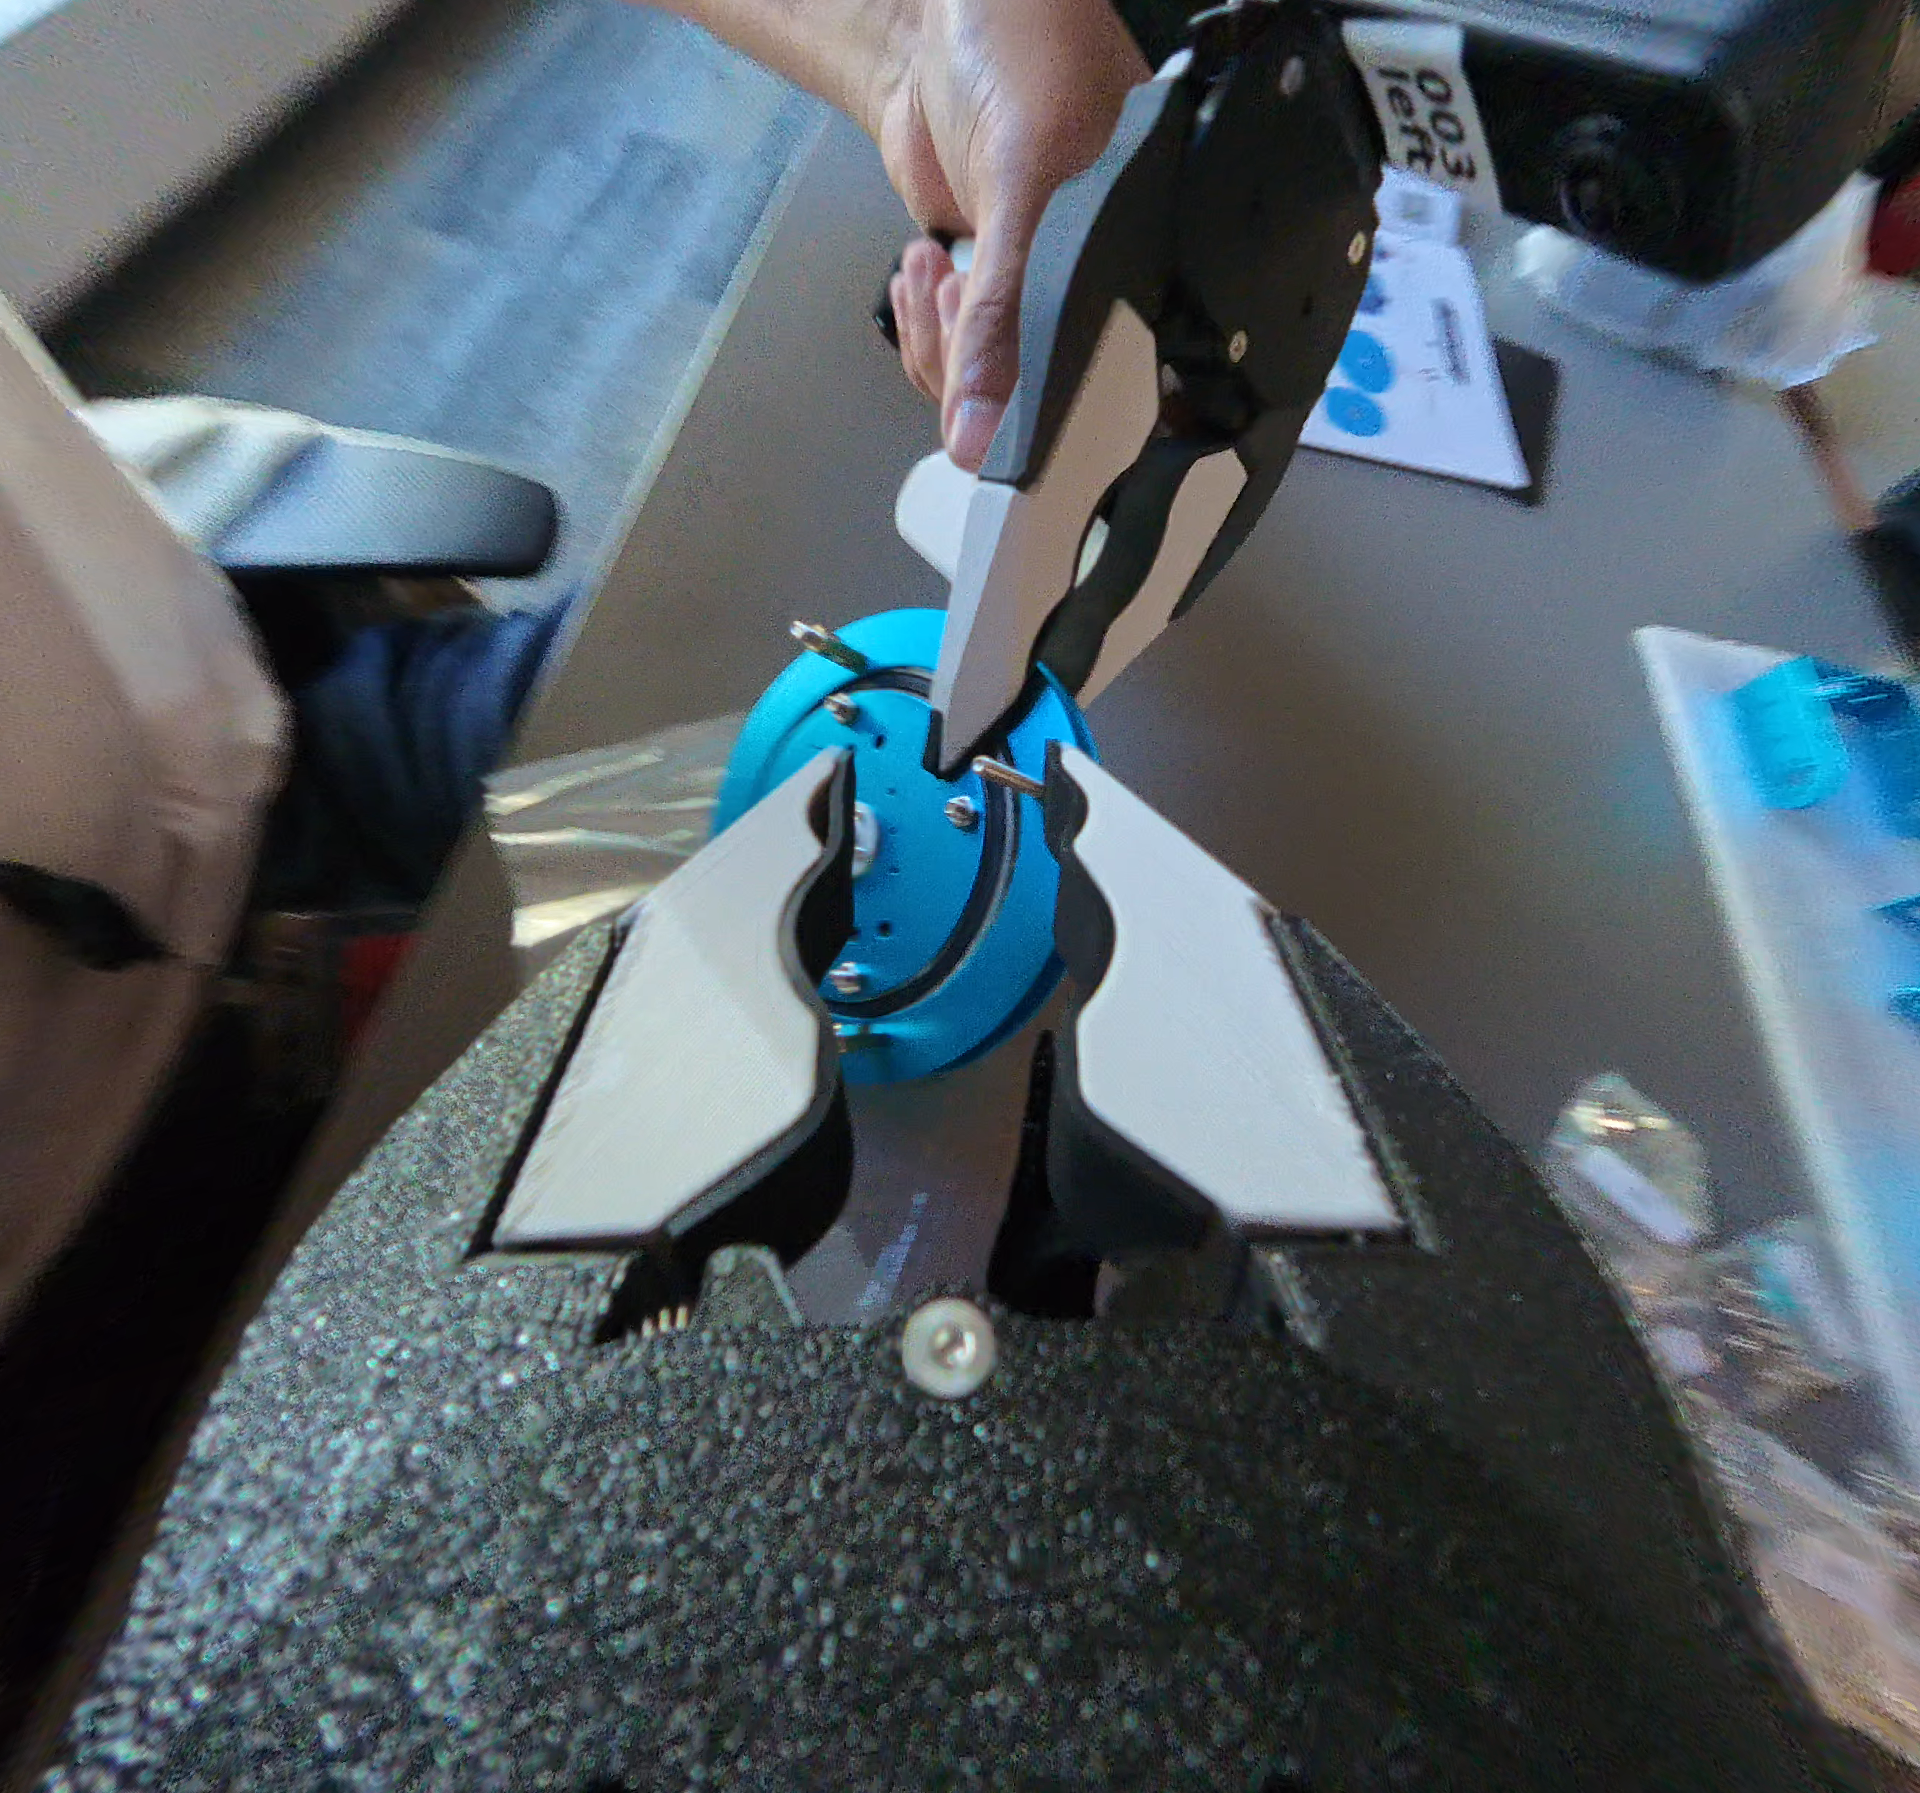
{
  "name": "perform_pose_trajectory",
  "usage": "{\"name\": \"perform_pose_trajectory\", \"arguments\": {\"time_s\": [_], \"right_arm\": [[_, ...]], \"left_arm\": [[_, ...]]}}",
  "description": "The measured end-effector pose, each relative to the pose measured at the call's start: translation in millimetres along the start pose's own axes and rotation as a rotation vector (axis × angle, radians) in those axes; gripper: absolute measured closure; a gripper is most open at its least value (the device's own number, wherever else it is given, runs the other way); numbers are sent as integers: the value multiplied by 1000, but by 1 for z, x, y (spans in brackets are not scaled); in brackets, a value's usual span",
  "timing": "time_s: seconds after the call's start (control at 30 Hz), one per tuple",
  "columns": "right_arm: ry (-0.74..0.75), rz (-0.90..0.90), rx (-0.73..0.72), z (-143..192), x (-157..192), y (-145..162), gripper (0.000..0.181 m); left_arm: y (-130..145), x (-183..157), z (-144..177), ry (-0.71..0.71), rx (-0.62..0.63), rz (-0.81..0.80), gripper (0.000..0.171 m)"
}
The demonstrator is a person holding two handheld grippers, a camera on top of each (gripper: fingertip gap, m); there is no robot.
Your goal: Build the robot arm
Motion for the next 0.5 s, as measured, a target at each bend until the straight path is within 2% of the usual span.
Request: {"name": "perform_pose_trajectory", "arguments": {"time_s": [0.07,0.17,0.23,0.4,0.5], "right_arm": [[119,113,71,-10,-1,6,153],[136,160,113,-22,-1,11,162],[181,186,121,-21,-7,10,178],[200,184,163,-14,-10,14,179],[149,91,177,-12,-17,21,179]], "left_arm": [[-1,5,-2,20,-1,21,159],[-3,5,-4,31,-8,24,159],[-3,4,-4,33,-10,26,159],[-5,11,-9,59,-39,133,159],[-5,18,-16,101,-63,214,159]]}}
Point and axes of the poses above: each gripper's, where its closed fingertips meet, z back along the fingers, y out of its underside, x = y × z across the jaws, the point moved 7 cm from there along z, back along the fingers, and after that the axes turned 8 degrees about -y, right-handed, at the moved point
